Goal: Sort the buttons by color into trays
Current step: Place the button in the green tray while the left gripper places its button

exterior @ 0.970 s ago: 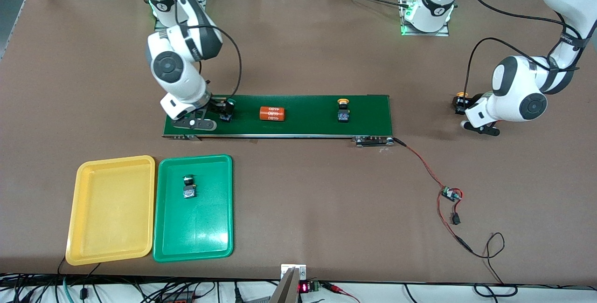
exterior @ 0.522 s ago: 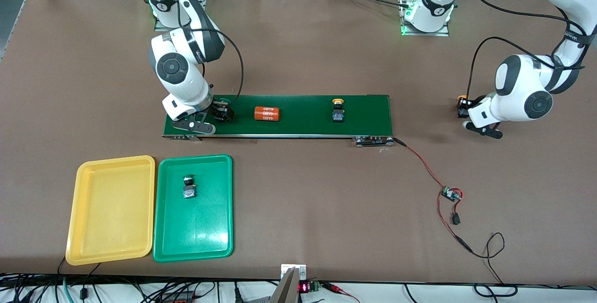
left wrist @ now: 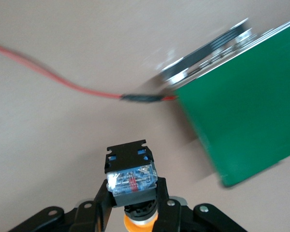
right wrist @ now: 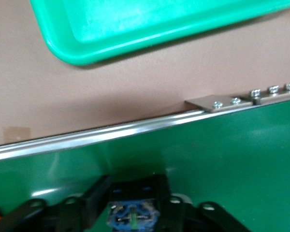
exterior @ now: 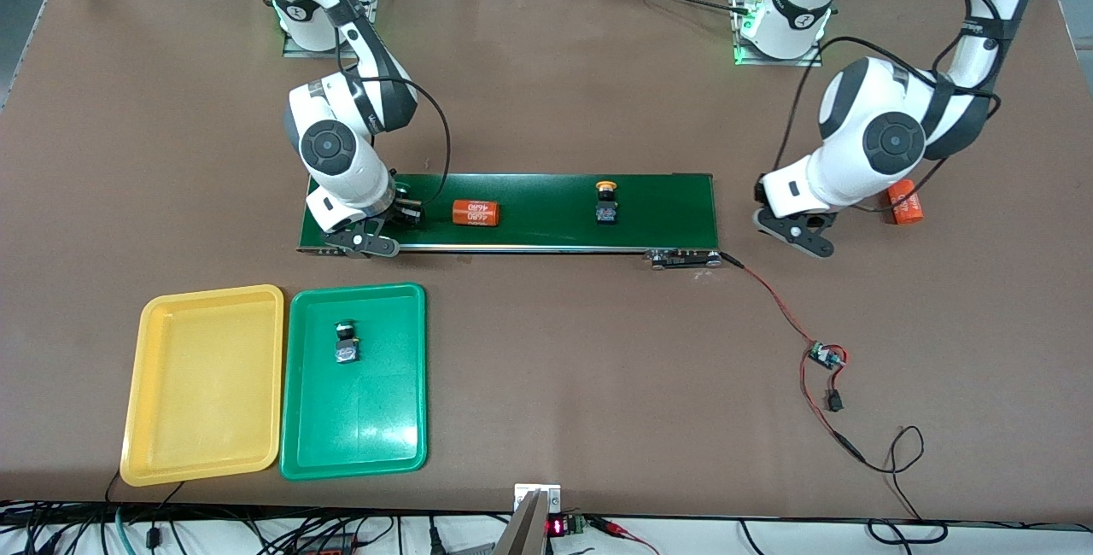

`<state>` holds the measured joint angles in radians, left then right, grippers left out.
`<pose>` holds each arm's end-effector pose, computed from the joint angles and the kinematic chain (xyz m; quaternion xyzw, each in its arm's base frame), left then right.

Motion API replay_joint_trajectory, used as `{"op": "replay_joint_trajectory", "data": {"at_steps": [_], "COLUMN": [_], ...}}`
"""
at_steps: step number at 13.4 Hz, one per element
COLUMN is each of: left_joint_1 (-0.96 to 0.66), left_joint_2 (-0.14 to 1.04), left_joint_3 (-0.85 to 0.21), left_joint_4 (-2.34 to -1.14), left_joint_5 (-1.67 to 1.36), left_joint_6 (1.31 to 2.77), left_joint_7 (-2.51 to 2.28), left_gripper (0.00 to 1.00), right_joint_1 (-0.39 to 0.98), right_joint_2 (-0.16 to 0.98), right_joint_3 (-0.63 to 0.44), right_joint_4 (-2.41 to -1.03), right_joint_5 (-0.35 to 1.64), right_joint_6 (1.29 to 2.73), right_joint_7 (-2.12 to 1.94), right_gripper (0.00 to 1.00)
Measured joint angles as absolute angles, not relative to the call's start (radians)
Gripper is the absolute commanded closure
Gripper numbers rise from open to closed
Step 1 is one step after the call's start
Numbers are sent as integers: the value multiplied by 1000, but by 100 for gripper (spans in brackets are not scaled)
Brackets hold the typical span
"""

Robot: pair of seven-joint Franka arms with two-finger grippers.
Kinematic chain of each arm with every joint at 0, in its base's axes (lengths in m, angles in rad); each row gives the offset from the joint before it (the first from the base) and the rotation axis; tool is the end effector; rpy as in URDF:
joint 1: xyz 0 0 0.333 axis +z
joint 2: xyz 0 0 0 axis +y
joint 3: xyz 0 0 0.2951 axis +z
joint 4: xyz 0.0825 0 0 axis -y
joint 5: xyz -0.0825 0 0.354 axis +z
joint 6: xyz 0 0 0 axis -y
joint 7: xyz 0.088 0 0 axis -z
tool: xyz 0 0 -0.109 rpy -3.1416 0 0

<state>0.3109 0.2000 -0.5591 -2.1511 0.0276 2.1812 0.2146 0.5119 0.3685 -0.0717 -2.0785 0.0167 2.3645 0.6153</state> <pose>0.5033 -0.1243 0.3086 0.9683 -0.2362 -0.0699 0.0411 0.4992 0.2358 0.2440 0.9949 -0.0917 -0.0314 0.0269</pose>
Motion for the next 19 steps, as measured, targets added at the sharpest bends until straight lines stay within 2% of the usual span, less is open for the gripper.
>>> {"op": "replay_joint_trajectory", "data": {"at_steps": [1,4,7,11,12,13,14,15,16,17,18,19], "left_joint_1": [296,228,140,92,93,94,94,94,94,94,94,95], "left_joint_2": [207,247,295,337,343,348,352,358,362,364,361,356], "left_joint_3": [-560,-562,-563,-563,-561,-559,-559,-559,-559,-559,-559,-558], "left_joint_4": [-2145,-2142,-2139,-2137,-2135,-2130,-2126,-2123,-2120,-2118,-2110,-2099], "left_joint_5": [-11,-34,-35,-35,-35,-35,-35,-35,-35,-35,-35,-35], "left_joint_6": [2181,2210,2267,2316,2319,2319,2319,2319,2319,2320,2321,2321], "left_joint_7": [210,110,-13,-109,-113,-116,-121,-132,-137,-140,-140,-141], "left_gripper": [99,100,100,99,90,62,10,0,0,0,0,0], "right_joint_1": [510,486,452,397,389,384,380,379,378,377,375,371], "right_joint_2": [369,372,409,635,695,746,784,810,824,829,829,829], "right_joint_3": [-74,-79,-81,-82,-82,-82,-82,-82,-82,-83,-84,-84], "right_joint_4": [-2039,-1861,-1747,-1521,-1479,-1453,-1437,-1428,-1422,-1419,-1418,-1415], "right_joint_5": [17,16,16,16,16,16,16,16,16,16,16,16], "right_joint_6": [2316,2143,2115,2192,2255,2317,2358,2377,2383,2385,2385,2385], "right_joint_7": [615,573,450,363,355,351,349,349,349,349,348,345], "right_gripper": [94,95,95,94,94,94,93,90,76,67,41,11]}}
